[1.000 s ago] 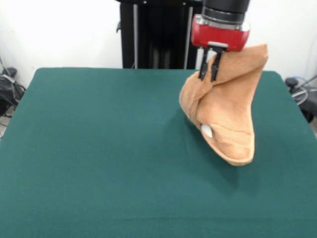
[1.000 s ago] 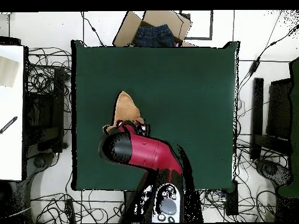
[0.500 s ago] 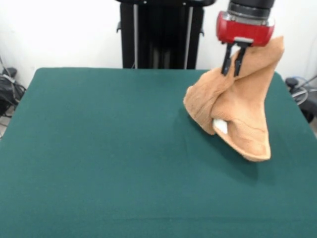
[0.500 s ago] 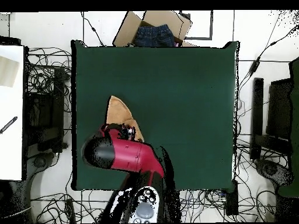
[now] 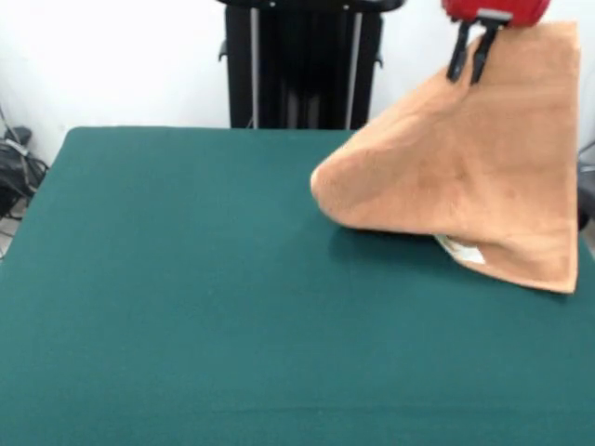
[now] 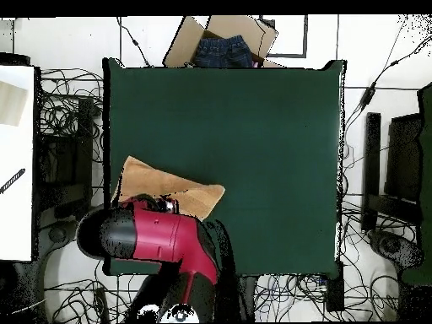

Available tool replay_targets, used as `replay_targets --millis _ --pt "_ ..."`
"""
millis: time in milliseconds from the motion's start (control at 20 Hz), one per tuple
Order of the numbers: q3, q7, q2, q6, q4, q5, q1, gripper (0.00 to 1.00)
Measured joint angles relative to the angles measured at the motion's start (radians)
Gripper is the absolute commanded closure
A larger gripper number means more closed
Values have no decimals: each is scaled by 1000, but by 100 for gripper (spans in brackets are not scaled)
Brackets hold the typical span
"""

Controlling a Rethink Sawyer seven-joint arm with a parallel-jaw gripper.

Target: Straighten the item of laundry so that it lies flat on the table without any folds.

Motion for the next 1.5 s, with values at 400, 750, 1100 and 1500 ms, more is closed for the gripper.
replay_targets --millis 400,750,1100,1500 --pt "-19 0 -47 83 -27 7 -34 100" --pt "-19 0 -84 88 -30 16 -126 100" --pt "-19 0 -119 94 -30 17 -179 100" --pt "-19 0 -160 271 -81 15 -211 100"
